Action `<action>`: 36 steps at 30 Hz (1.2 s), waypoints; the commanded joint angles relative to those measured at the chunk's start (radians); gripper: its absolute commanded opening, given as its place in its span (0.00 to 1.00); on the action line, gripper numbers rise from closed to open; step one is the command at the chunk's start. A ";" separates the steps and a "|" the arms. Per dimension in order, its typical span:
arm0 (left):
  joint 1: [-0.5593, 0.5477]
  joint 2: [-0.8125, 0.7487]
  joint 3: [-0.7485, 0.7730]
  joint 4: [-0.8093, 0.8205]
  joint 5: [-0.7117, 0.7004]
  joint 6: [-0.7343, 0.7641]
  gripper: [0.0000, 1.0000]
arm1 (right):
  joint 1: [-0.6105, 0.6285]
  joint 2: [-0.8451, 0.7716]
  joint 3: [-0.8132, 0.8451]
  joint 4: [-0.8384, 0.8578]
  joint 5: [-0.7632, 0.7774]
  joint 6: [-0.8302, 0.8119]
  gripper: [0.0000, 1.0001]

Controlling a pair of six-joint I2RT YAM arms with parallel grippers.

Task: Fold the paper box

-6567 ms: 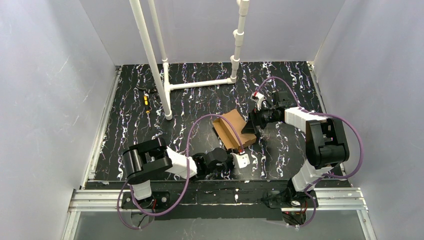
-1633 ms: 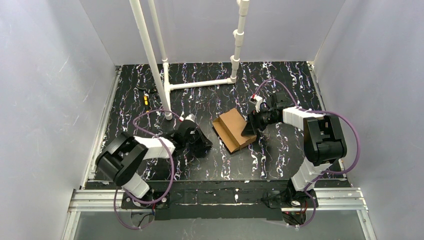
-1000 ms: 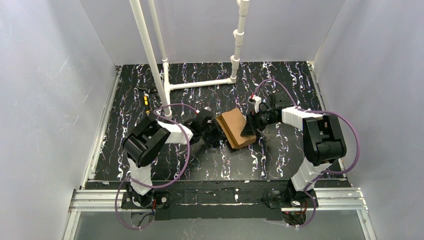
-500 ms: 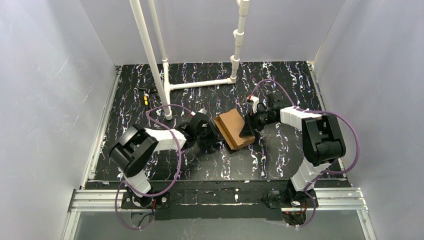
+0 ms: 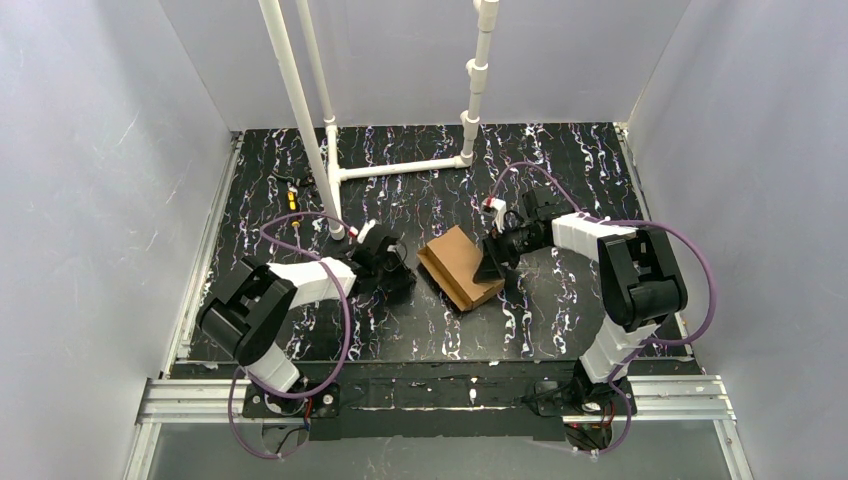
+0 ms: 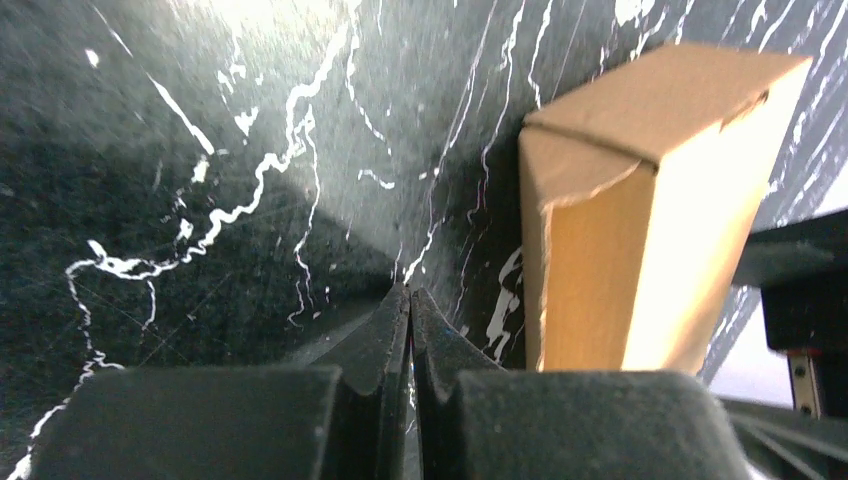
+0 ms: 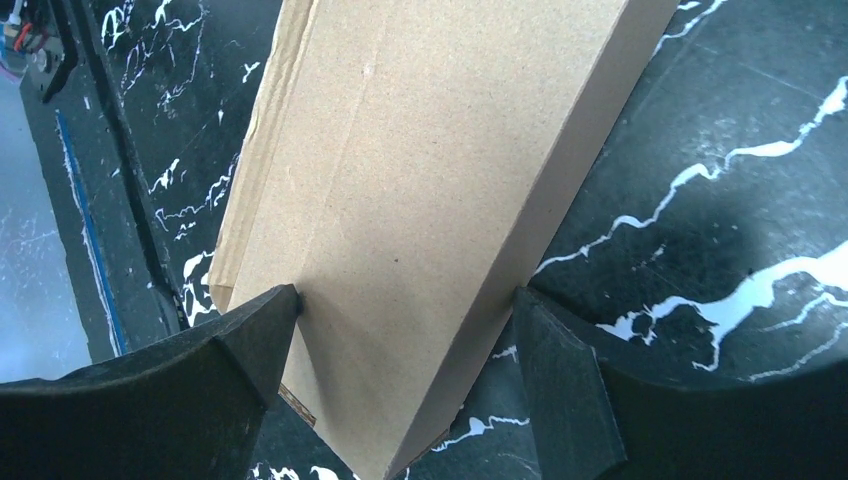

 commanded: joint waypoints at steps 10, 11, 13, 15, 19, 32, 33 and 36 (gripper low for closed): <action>0.009 0.099 0.194 -0.115 -0.051 -0.033 0.00 | 0.128 0.050 0.045 -0.125 0.035 -0.146 0.84; 0.009 0.107 0.217 -0.116 -0.045 -0.020 0.00 | 0.139 0.054 0.047 -0.131 0.044 -0.152 0.84; 0.008 0.116 0.243 -0.119 -0.037 -0.005 0.00 | 0.151 0.059 0.049 -0.134 0.052 -0.153 0.84; 0.009 0.107 0.234 -0.123 -0.043 0.002 0.00 | 0.151 0.063 0.053 -0.132 0.071 -0.150 0.84; 0.009 0.052 0.149 -0.107 -0.090 0.022 0.00 | 0.151 0.065 0.052 -0.129 0.068 -0.146 0.84; 0.016 0.093 0.210 0.002 0.027 0.214 0.00 | 0.229 0.061 0.069 -0.201 0.044 -0.225 0.85; 0.016 0.095 0.210 0.011 0.048 0.226 0.00 | 0.229 0.063 0.070 -0.200 0.045 -0.224 0.85; 0.015 0.061 0.173 0.012 0.028 0.239 0.00 | 0.217 0.067 0.078 -0.170 0.074 -0.180 0.88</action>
